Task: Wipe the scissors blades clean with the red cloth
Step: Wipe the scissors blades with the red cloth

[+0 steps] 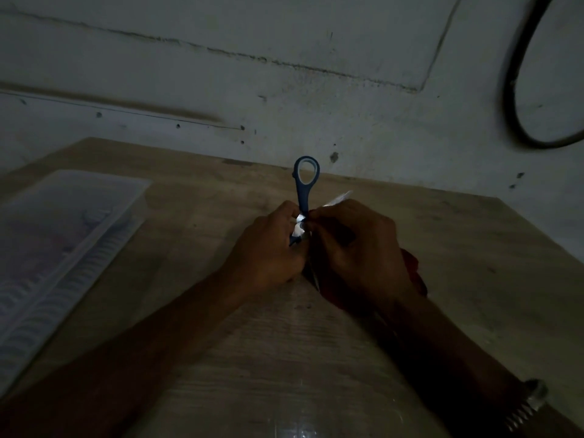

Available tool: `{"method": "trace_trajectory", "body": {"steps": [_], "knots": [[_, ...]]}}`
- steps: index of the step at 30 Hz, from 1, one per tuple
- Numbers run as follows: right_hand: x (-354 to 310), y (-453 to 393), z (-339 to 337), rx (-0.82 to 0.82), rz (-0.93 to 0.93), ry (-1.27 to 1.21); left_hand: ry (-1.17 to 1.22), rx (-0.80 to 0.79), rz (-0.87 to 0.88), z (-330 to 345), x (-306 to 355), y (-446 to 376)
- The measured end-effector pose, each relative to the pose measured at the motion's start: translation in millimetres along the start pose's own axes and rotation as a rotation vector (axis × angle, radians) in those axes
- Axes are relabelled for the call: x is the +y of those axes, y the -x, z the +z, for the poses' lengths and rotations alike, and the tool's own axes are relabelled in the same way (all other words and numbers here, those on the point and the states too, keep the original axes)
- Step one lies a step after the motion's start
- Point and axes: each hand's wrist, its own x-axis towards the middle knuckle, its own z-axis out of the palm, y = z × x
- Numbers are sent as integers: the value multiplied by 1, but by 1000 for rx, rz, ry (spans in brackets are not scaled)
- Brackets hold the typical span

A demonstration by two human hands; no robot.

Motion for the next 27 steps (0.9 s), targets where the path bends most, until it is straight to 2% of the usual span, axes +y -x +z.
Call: {"method": "trace_trajectory", "body": {"steps": [4,11,15,17,19,21,27], "knots": [[-3,-2,4,61,18,3,9,-14,10,1,0,-1],[8,-11,1,199,199,-82,-56,11,29,5,7,-1],[15,-14,-17,356,328,-123,-87,60,35,6,13,1],[8,-7,-19,300,312,-170,-119,99,19,6,13,0],[-1,1,-12,132,252,-199,-113,114,15,5,13,0],[-2,2,-5,41,187,-195,-98,108,34,5,11,0],[-4,-6,1,104,245,-186,-74,71,70,5,9,-3]]}}
